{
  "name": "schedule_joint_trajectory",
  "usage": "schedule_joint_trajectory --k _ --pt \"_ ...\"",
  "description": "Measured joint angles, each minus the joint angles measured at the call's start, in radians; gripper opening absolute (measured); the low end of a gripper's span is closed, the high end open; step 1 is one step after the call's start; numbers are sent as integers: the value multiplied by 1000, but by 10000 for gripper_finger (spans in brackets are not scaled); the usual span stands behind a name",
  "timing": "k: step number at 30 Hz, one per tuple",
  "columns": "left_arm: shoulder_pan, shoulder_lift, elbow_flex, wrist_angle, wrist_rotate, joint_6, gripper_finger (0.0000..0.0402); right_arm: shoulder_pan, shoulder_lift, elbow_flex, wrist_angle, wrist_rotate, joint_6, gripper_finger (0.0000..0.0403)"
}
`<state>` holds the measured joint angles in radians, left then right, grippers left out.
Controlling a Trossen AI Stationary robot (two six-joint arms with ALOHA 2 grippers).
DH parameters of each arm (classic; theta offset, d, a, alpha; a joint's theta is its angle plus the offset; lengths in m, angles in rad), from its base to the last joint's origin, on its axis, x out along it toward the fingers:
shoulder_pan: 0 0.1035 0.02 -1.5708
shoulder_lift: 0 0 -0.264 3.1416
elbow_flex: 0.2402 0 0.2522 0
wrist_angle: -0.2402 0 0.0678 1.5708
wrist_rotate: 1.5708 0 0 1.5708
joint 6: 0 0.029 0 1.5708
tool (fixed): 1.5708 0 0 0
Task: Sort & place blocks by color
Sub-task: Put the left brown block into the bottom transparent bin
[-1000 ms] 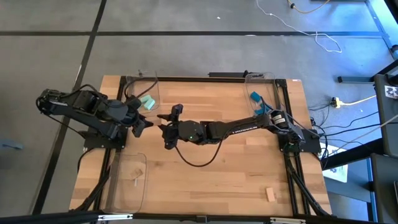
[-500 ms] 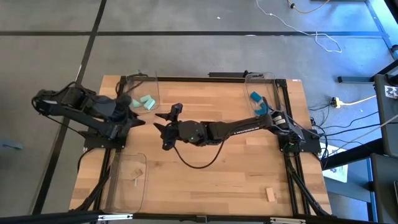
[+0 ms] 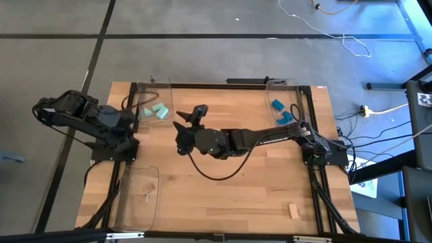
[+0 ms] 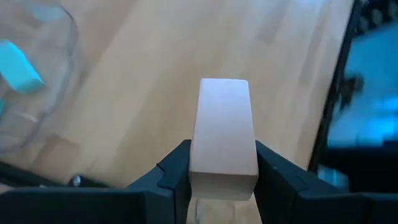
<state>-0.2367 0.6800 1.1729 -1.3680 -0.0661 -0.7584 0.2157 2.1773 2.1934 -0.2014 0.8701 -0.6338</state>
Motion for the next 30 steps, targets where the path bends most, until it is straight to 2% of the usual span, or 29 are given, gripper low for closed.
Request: schedule_joint_trajectory --k 8,13,18,23,26,30 --pt "-13 7 0 -13 202 133 124 37 0 162 -109 69 1 193" --pt "-46 10 0 -25 319 133 124 59 -39 160 -136 106 20 193" --pt "-91 42 -14 -99 376 106 124 88 -71 163 -178 218 30 193" --pt "-154 73 -92 -87 457 81 124 129 -96 163 -197 313 27 193" --pt "-203 98 -160 -32 508 55 124 150 -107 163 -203 373 24 193" --pt "-281 121 -267 180 566 14 124 175 -123 163 -229 441 27 193"
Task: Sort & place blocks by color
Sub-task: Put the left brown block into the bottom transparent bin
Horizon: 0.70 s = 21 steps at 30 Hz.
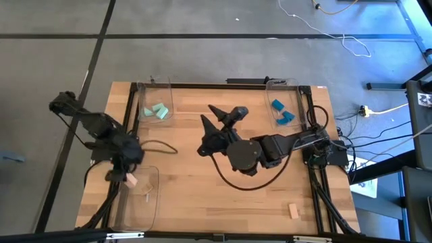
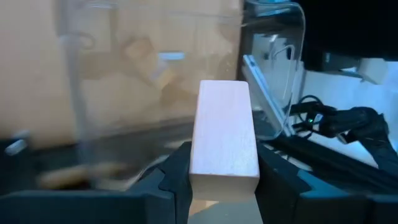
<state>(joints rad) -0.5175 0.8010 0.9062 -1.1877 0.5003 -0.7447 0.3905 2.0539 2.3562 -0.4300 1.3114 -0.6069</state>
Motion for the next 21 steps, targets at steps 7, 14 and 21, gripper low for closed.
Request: schedule_joint_trajectory --k 7,14,21 --pt "-136 76 -178 276 -20 -113 124 42 -4 0 -7 71 0 193" --pt "-219 156 -276 435 -76 -171 124 71 -5 -1 -9 87 5 193" --pt "-254 214 -294 439 -91 -190 169 85 -5 -1 -9 86 53 193"
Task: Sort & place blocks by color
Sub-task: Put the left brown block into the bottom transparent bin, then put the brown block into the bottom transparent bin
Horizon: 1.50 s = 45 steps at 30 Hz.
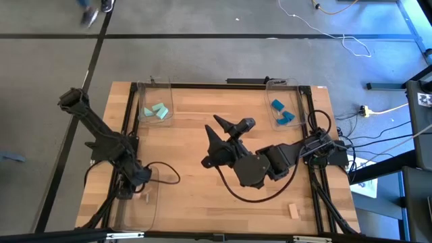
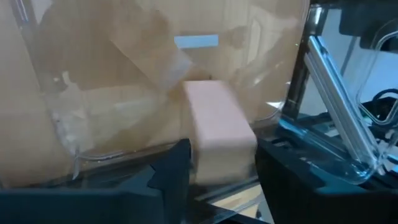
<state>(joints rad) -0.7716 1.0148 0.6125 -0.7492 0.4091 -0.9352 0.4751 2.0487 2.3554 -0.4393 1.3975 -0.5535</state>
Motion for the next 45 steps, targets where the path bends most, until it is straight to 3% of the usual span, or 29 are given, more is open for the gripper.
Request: schedule_joint_trajectory --k 6,12,19,24,27,33,34,37,40,45 --pt "-4 13 0 5 -22 2 183 25 0 0 -1 6 55 193" --pt "-4 -22 24 -2 -54 2 183 73 -1 0 -33 172 191 193" --pt "-3 -109 85 -77 -197 7 184 146 -2 0 -80 172 307 193" --pt "-3 -166 160 -208 -320 23 184 170 -25 -2 -232 154 394 183" --pt "-3 -188 208 -276 -397 24 184 163 -77 -2 -481 21 620 167" --pt "-3 -213 278 -315 -496 24 185 81 -150 -1 -1137 -386 1271 151" --pt "-3 -217 284 -315 -513 23 185 65 -159 -10 -1140 -455 1329 150" --pt "-3 -219 301 -317 -560 23 185 27 -197 -47 -1080 -715 1281 150" --pt "1 -220 314 -321 -600 15 185 -6 -209 -59 -1143 -936 1380 150" --pt "28 -219 327 -324 -636 -2 185 -22 -250 -181 -1126 -1165 1396 150"
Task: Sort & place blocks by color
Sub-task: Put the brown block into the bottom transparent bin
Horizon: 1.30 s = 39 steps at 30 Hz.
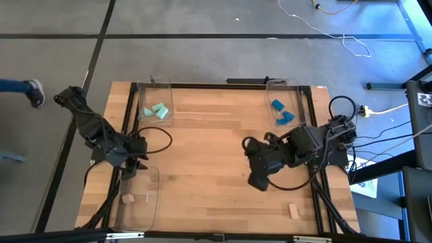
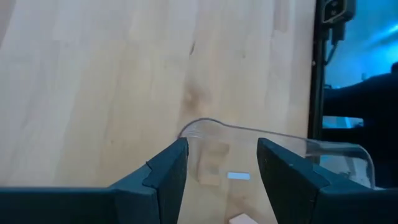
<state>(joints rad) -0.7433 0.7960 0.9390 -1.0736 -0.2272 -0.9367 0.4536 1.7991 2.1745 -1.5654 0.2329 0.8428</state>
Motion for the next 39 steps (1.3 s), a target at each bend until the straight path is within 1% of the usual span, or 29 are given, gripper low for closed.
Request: schedule_joint_trajectory --k 2,5,7,9,12,15,18,20,22,25,28,30,34,39 --pt "14 0 0 -2 0 -2 185 1 -23 -71 -8 -54 -5 150" --pt "36 0 0 -9 1 -3 185 -2 -89 -220 -4 -60 24 150" --pt "52 0 0 -10 1 -3 185 -8 -141 -322 -8 -64 86 150" --pt "69 0 0 -11 0 -3 185 -14 -202 -435 -4 -98 143 150" --pt "93 0 0 -11 1 -4 185 -21 -280 -584 -3 -193 271 150" --pt "119 0 0 -11 2 -5 185 -20 -339 -715 2 -345 435 150" --pt "145 0 0 -11 2 -4 185 -19 -362 -826 9 -507 571 150" --pt "164 0 0 -11 3 -4 185 -17 -363 -889 32 -595 625 150" --pt "181 0 0 -11 3 -4 185 -9 -363 -956 104 -652 643 150" --pt "200 0 0 -10 4 -4 185 4 -363 -1055 297 -710 670 150" --pt "213 0 0 -10 5 -4 185 22 -363 -1145 507 -724 732 150" --pt "218 0 0 -10 5 -4 185 37 -363 -1199 602 -724 797 150" --pt "228 0 0 -9 5 -4 185 78 -363 -1274 693 -733 979 150" --pt "242 0 0 -9 5 3 185 137 -363 -1307 715 -814 1123 150"
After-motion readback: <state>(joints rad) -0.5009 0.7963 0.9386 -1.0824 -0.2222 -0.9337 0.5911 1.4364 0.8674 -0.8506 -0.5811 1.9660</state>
